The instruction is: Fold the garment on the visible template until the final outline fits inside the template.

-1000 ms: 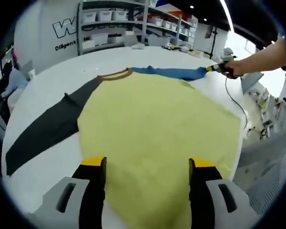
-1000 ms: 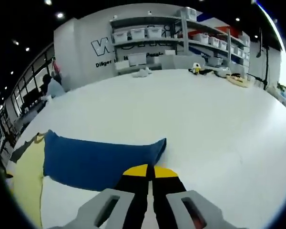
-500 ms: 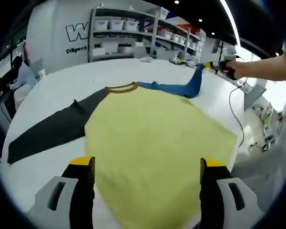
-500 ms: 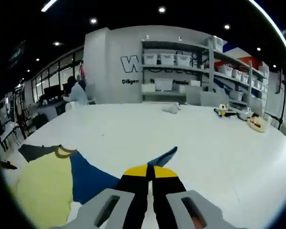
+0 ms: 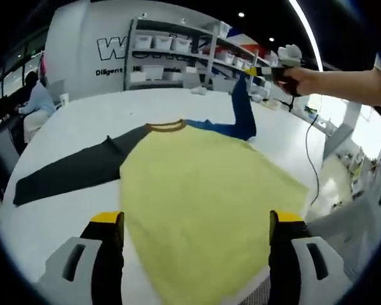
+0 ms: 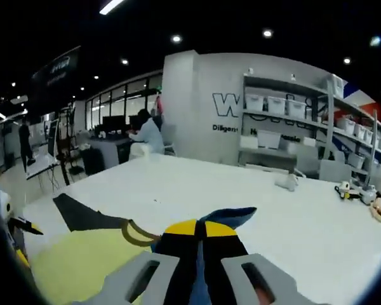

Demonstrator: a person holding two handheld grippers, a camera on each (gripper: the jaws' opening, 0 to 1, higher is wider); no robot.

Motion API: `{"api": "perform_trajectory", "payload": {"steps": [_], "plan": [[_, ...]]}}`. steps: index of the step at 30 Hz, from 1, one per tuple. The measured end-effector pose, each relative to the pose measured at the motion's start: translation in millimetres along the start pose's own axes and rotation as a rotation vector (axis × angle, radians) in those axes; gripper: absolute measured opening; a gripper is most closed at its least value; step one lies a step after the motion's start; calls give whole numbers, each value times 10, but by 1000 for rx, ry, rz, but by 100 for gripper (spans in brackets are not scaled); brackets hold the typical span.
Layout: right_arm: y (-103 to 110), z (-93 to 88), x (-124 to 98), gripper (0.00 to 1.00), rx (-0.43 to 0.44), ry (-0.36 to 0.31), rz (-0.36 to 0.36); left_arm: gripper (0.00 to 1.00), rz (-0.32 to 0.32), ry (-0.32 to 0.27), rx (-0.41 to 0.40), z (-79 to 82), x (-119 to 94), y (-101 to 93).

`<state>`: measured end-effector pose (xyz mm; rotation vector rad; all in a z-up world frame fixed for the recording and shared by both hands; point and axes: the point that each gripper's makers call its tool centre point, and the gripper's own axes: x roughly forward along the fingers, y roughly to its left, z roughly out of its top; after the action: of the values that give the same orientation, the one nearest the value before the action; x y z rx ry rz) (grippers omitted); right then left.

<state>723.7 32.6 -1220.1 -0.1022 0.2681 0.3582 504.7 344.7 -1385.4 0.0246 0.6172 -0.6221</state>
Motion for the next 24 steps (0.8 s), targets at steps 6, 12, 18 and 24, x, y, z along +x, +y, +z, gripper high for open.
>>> {"api": "perform_trajectory", "payload": {"steps": [6,12,18,24], "plan": [[570,93,298,0,-32,2,110,97,10,-9,-21,-108,-87,4],[1250,29,577,0,-70,22,230,96,8,-7,-42,-252,-176,1],[1757,-224,851,0,-89,65,309,96,5,-22,-41,-182,-179,0],[2226,-620,1015,0,-153,147,376,95,-8,-4,-35,-220,-204,-26]]}}
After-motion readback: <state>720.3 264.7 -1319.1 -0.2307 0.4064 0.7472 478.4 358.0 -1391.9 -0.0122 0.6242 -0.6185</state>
